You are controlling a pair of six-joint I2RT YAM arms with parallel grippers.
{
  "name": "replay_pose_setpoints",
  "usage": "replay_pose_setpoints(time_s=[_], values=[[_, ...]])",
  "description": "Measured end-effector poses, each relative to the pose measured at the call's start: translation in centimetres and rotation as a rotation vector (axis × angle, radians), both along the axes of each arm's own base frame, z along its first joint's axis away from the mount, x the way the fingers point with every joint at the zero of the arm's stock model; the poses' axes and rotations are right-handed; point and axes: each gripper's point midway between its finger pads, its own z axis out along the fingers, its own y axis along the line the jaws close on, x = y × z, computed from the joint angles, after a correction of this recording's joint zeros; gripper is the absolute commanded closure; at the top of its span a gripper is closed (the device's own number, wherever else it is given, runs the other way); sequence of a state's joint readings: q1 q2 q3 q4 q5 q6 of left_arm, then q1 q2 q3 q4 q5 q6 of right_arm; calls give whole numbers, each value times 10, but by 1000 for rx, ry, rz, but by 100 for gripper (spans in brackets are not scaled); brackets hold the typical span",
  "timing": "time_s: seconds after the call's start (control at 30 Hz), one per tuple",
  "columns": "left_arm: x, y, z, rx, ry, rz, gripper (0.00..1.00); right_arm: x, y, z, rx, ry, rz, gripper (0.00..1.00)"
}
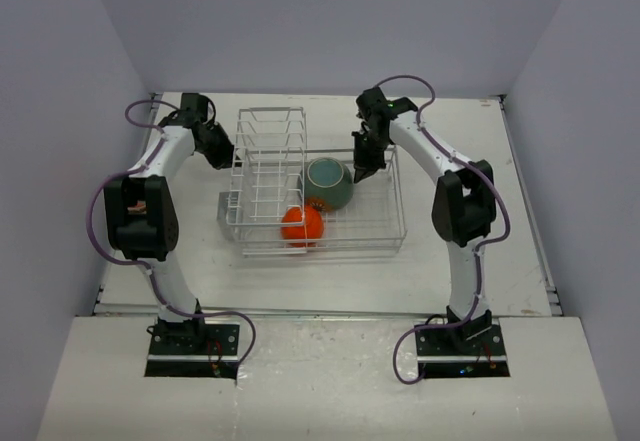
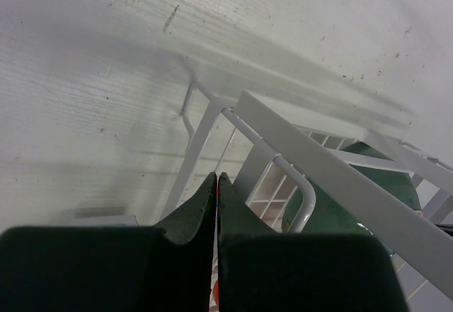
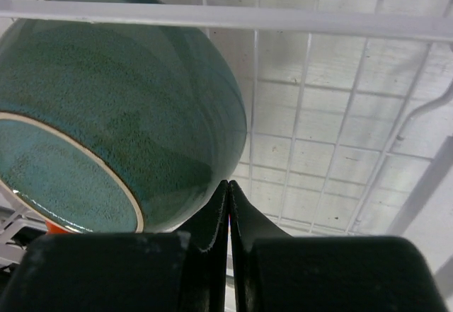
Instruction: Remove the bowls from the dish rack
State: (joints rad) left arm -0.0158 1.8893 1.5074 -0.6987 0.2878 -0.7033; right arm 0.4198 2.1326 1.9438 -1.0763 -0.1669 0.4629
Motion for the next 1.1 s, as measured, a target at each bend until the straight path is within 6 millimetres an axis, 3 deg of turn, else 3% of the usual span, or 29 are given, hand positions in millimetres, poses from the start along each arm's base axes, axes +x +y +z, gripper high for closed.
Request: replay_pose_setpoints(time_s=[0.13,0.27,0.63,0.77,0.9,1.1], values=[[0,0,0,-2,0,-1,100,1,9,-11,33,36,25,100],[0,-1,-2,-4,3,-2,100,3,29,-8,98,44,64,100],[1,-3,-7,-16,13,-8,100,-11,109,39,423,50,223,100],[1,-4,-7,-20,14,-11,100,-15,117,41,483,82,231,100],[1,-4,-7,-22,13,-11,100,-20,115,30,476,113,204,100],[1,-5,-7,-26,13,-14,100,-23,115,30,480,123,200,100]])
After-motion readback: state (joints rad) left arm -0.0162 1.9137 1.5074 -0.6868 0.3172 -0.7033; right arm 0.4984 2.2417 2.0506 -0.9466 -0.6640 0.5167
